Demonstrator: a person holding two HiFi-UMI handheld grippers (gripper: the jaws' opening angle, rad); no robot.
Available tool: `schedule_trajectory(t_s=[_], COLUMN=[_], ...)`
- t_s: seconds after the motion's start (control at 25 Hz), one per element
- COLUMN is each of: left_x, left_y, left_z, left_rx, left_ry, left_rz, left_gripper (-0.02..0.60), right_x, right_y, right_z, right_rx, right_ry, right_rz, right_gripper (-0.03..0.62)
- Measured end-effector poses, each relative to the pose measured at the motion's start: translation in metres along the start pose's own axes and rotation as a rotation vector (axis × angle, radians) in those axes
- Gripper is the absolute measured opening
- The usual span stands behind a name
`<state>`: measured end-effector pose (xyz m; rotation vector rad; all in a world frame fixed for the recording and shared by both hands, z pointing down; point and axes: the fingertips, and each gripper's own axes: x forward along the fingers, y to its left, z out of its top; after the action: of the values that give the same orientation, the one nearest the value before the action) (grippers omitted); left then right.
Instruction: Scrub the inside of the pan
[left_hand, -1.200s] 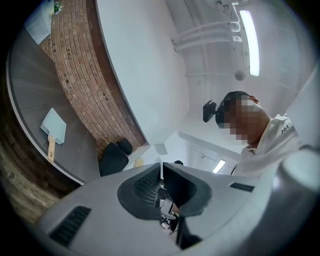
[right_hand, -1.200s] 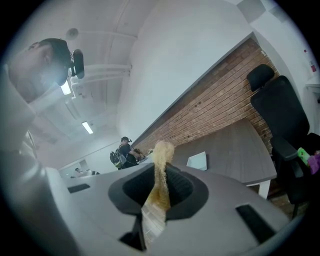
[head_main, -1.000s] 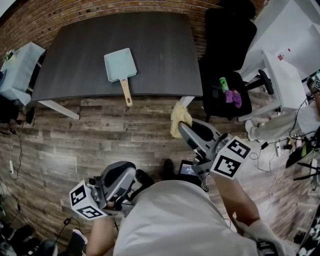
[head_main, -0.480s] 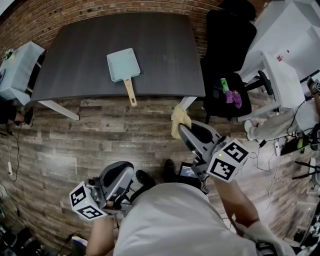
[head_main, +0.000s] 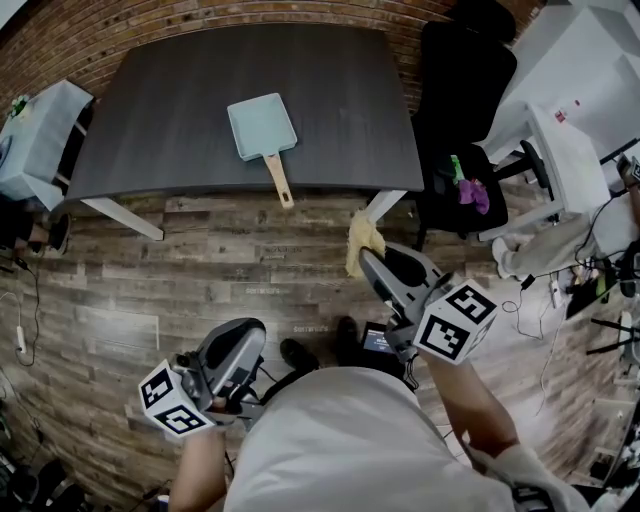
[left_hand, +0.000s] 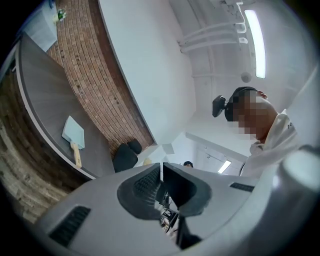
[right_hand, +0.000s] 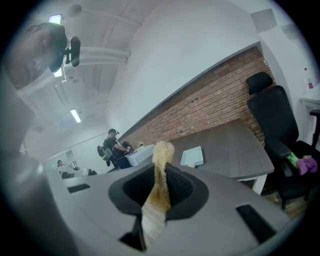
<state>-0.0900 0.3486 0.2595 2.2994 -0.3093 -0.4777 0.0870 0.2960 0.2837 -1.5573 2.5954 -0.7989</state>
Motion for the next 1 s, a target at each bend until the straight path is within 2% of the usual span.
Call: schedule_trajectory(t_s=[0.28,0.48,0.72,1.0], left_x=[-0.013,-0.020,-0.013,0.011], left_y=[0.008,0.019,0.037,0.080], left_z=[0.008,0.015,0.022,0.039], left_rx=[0.009,0.000,-0.029,-0.069], left_ry=[0.012,-0.010,-0.040,-0.054], left_rz=[0.005,0.020,0.021,0.134], left_gripper=[0.009,0.009,0.008,0.008], right_x=[0.008,0.020,0.041,0.084], right_y=[0.007,0.012,-0.006,-0.037], right_z=[-0.004,-0.007,-0.007,0.011], right_rx=[0.013,0.012,0.024,0.037], right_ry=[-0.009,0.002,0.021,0.053], right_rz=[-0.020,-0.016,-0.006,0.048], right_gripper=[0.067,0.067,0.067,0.067])
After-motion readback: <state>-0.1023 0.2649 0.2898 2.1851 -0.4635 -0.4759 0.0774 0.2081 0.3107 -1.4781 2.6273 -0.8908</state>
